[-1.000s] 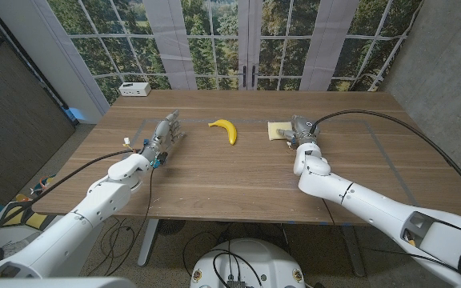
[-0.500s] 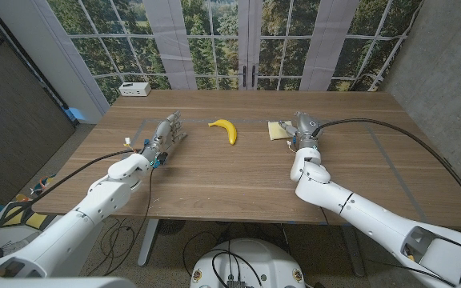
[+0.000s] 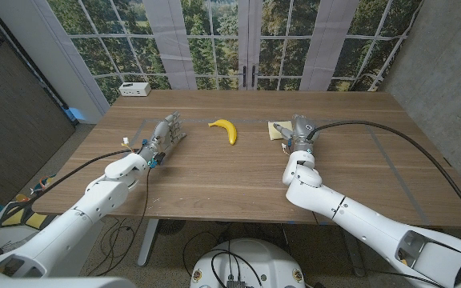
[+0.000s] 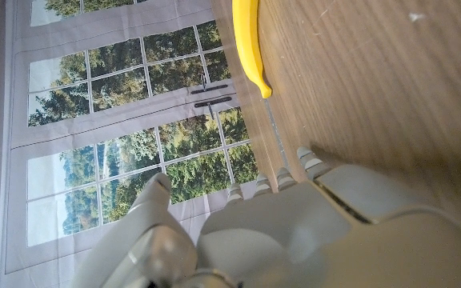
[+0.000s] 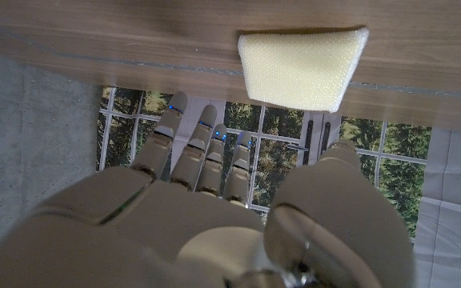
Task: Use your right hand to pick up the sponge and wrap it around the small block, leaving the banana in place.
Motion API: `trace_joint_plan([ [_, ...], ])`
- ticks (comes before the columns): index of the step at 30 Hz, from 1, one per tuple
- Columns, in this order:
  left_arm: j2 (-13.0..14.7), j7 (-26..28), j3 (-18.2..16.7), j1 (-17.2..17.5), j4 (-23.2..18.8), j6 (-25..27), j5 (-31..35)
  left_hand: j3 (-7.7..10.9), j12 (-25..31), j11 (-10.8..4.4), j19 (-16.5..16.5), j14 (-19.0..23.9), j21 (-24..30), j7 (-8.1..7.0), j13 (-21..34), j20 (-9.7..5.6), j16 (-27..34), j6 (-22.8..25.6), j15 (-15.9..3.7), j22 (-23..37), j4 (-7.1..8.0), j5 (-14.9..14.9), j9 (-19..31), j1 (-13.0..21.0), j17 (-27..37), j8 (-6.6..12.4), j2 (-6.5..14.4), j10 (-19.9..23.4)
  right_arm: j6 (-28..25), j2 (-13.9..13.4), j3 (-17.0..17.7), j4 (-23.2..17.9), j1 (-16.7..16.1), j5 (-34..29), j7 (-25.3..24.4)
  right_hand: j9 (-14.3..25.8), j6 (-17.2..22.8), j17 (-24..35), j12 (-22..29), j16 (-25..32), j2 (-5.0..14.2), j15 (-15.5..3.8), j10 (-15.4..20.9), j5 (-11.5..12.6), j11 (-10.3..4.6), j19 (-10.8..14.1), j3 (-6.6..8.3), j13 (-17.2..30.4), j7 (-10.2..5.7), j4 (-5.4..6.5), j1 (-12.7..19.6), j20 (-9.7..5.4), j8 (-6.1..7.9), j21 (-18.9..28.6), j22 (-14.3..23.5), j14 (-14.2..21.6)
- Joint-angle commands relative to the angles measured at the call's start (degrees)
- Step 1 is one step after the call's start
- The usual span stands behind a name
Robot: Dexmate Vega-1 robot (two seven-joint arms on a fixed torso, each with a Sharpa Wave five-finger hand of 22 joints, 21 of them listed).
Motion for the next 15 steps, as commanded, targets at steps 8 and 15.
trace_joint_plan([
  [8, 1.28, 0.11, -1.36, 0.29, -1.48, -0.79, 0.09, 0.01, 0.27, -0.24, 0.09, -0.14, -0.14, -0.30, 0.33, 0.57, 0.02, -6.74, -0.17, 0.26, -0.16, 0.08, 0.13, 0.06, 0.25, 0.17, 0.31, -2.79, -7.01, 3.89, -5.74, 8.13, 6.69, 2.48, 2.67, 0.21, -0.88, 0.13, -0.46, -0.57, -0.93, 0.13, -1.05, -0.17, -0.21, -0.57, -0.55, 0.18, -0.14, -0.33, 0.62, -0.15, -0.47, -0.37, 0.14, -1.35],
  [15, 1.18, 0.48, -1.56, 0.48, -1.51, -0.64, -0.17, -0.01, 0.27, -0.02, 0.10, -0.16, -0.14, -0.35, 0.33, 0.58, 0.01, -6.71, -0.13, 0.26, -0.16, 0.08, 0.13, 0.04, 0.25, 0.18, 0.28, -2.79, -8.70, 4.61, -7.67, 10.68, 9.03, 4.30, 4.01, 0.22, -2.37, 0.20, -0.84, -0.56, -1.32, 0.36, -2.17, -0.30, -0.14, -0.93, -1.12, 0.20, -0.01, -0.01, -0.19, 0.03, -1.01, -0.54, 0.15, -1.88],
])
